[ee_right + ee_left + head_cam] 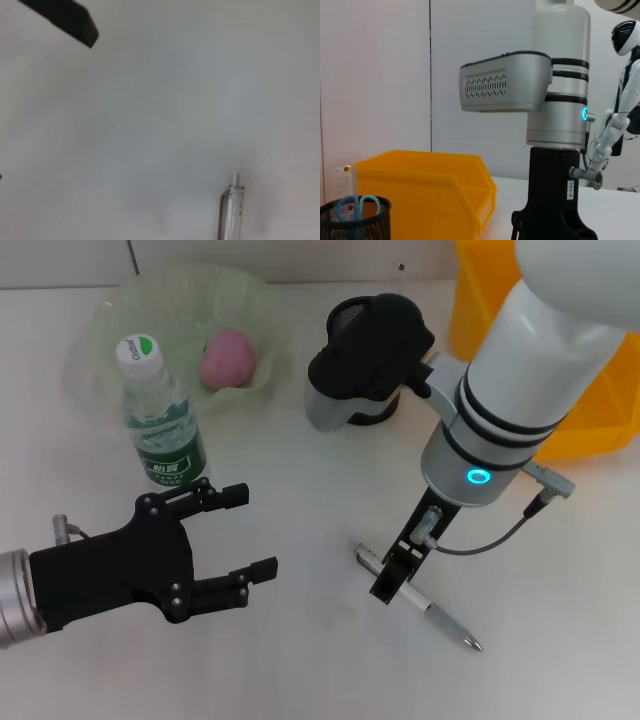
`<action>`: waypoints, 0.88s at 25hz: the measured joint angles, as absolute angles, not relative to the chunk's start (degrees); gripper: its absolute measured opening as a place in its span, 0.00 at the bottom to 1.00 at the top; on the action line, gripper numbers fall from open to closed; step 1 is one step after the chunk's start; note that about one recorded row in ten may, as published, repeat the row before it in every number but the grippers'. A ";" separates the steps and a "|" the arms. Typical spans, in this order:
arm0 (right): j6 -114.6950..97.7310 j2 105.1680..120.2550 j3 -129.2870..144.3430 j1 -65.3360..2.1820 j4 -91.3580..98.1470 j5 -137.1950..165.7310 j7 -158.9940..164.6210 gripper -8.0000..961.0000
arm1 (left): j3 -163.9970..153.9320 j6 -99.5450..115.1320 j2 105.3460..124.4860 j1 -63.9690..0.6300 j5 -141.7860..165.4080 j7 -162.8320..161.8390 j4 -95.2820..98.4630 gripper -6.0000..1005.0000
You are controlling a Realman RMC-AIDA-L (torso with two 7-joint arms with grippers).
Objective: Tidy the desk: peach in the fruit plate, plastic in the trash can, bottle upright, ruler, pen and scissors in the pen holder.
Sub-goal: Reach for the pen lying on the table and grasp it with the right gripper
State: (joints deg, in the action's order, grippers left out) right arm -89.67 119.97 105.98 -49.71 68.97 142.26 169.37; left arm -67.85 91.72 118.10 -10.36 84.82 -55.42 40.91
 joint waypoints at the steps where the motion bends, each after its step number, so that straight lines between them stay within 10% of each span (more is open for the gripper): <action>1: -88.84 119.97 106.45 -49.72 68.23 141.85 169.40 0.86 | -67.82 91.69 118.09 -10.34 84.82 -55.27 40.88 0.80; 22: -84.25 119.97 106.34 -51.33 59.07 137.89 169.63 0.56 | -67.23 91.74 118.21 -10.56 84.81 -54.92 40.78 0.80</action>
State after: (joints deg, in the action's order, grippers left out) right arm -84.25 119.97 106.34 -51.33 59.07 137.89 169.63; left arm -67.23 91.74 118.21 -10.56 84.81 -54.92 40.78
